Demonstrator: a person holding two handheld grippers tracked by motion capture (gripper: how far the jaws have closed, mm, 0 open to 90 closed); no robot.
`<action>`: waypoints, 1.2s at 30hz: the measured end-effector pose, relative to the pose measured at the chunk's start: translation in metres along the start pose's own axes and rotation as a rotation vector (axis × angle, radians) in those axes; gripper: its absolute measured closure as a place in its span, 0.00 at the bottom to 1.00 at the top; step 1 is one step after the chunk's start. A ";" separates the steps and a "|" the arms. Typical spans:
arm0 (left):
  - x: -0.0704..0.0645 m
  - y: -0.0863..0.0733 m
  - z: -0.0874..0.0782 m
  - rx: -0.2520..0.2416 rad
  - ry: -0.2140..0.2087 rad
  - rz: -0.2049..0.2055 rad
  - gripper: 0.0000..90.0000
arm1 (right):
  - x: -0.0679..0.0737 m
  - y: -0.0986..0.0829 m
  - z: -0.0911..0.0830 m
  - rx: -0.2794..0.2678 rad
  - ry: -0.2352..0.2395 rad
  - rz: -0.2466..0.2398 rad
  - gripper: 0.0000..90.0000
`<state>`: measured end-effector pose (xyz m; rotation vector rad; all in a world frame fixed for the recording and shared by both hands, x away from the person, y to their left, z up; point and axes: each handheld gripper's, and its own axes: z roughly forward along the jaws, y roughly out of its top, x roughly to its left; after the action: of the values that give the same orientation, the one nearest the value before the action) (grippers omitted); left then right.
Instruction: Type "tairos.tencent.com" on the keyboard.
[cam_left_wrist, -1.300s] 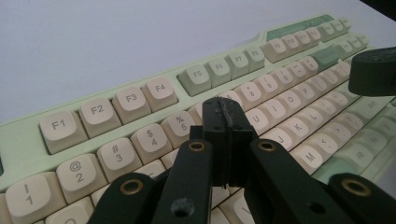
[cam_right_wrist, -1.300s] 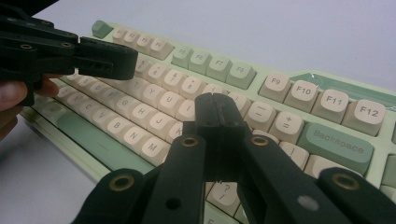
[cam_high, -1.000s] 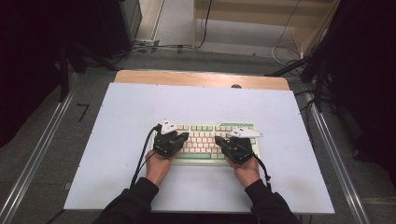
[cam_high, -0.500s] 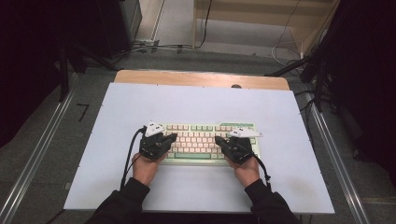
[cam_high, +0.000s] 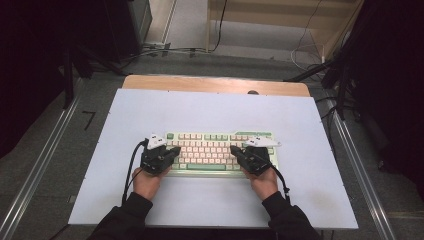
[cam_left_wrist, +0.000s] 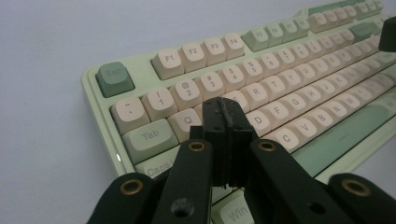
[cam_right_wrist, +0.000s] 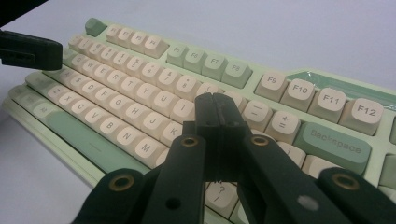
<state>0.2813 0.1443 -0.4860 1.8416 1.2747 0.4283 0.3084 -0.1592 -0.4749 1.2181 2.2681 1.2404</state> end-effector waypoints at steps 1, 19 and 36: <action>0.001 0.000 0.000 0.004 0.004 0.001 1.00 | 0.000 0.000 0.000 -0.001 0.000 -0.001 0.97; 0.001 -0.002 0.005 0.019 0.005 0.004 1.00 | 0.001 0.000 0.000 -0.003 -0.002 -0.004 0.97; -0.001 -0.002 0.003 0.008 -0.001 -0.001 1.00 | 0.001 0.000 -0.001 -0.002 -0.001 -0.004 0.97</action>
<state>0.2821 0.1422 -0.4891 1.8472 1.2779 0.4221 0.3072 -0.1585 -0.4745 1.2121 2.2676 1.2401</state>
